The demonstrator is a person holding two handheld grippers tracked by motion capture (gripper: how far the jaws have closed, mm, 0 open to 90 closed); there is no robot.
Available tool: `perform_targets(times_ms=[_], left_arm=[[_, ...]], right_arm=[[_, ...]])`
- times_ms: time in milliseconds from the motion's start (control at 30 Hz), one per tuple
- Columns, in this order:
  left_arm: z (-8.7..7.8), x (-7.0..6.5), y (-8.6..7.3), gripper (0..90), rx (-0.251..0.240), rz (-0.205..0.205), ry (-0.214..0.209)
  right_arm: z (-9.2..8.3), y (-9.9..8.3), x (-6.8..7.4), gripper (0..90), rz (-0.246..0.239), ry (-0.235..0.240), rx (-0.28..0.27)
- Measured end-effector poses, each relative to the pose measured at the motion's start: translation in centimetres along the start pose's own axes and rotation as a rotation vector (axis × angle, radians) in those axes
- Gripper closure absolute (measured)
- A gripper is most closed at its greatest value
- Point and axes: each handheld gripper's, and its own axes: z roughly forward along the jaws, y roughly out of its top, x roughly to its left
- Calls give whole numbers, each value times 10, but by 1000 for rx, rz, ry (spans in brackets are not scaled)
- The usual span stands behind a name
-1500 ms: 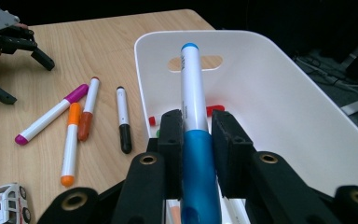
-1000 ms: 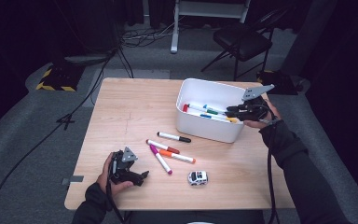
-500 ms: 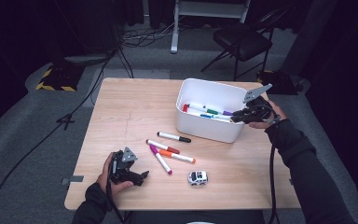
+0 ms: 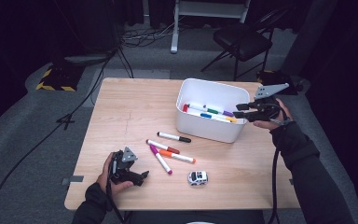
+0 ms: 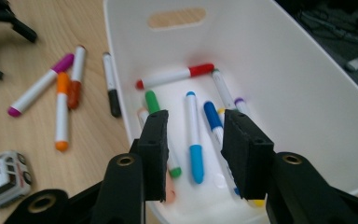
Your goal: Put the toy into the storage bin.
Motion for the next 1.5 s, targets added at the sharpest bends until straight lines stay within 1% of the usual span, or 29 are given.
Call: perform_targets(times_ms=[67, 133, 200, 267, 333, 367, 467, 533, 567, 633, 700, 733, 767, 800, 833, 867, 900, 933, 967, 1033, 1100, 1233, 1300, 1333, 1367, 1400, 1500], left_arm=[[0, 0, 0, 4, 0, 0, 0], [0, 0, 0, 4, 0, 0, 0], [0, 0, 0, 4, 0, 0, 0], [0, 0, 0, 4, 0, 0, 0], [0, 0, 0, 4, 0, 0, 0], [0, 0, 0, 4, 0, -2, 0], [0, 0, 0, 4, 0, 0, 0], [0, 0, 0, 4, 0, 0, 0], [0, 0, 0, 5, 0, 0, 0], [0, 0, 0, 5, 0, 0, 0], [0, 0, 0, 5, 1, 0, 0], [0, 0, 0, 5, 0, 0, 0], [0, 0, 0, 4, 0, 0, 0], [0, 0, 0, 5, 1, 0, 0], [0, 0, 0, 5, 1, 1, 0], [0, 0, 0, 5, 1, 0, 0], [0, 0, 0, 5, 0, -2, 0], [0, 0, 0, 5, 1, 0, 0], [0, 0, 0, 5, 1, 0, 0], [0, 0, 0, 5, 1, 0, 0], [0, 0, 0, 5, 0, 0, 0], [0, 0, 0, 5, 0, 0, 0], [0, 0, 0, 5, 0, 0, 0], [0, 0, 0, 5, 0, -4, -1], [0, 0, 0, 5, 0, -3, -1], [0, 0, 0, 5, 0, 0, 0], [0, 0, 0, 5, 0, 0, 0]], right_arm=[[-5, -1, 8, 597, -24, 3, -46], [-8, -3, 16, 581, -16, 23, -86], [-9, -6, 24, 563, -27, 17, -109], [-10, -10, 33, 530, -35, 33, -140], [-8, -13, 43, 497, -56, 42, -146], [-6, -14, 49, 486, -68, 36, -152], [1, -19, 67, 486, -99, 52, -161], [9, -24, 77, 519, -107, 87, -171], [14, -26, 80, 520, -114, 100, -166], [30, -32, 89, 547, -138, 112, -149], [49, -36, 96, 566, -148, 158, -122], [58, -37, 99, 585, -162, 176, -109], [68, -38, 101, 602, -160, 200, -100], [78, -39, 103, 607, -166, 225, -77], [87, -39, 105, 628, -182, 241, -69], [95, -40, 106, 645, -173, 261, -51], [104, -40, 106, 647, -169, 281, -52], [111, -41, 105, 652, -174, 290, -45], [118, -41, 104, 653, -168, 297, -41], [129, -43, 103, 653, -148, 328, -31], [140, -45, 104, 657, -157, 342, -12], [156, -48, 109, 649, -152, 385, 11], [162, -49, 112, 652, -162, 386, 32], [164, -51, 113, 652, -161, 381, 47], [166, -52, 113, 659, -162, 374, 52], [167, -53, 114, 676, -157, 376, 58], [170, -57, 116, 718, -175, 368, 87]])
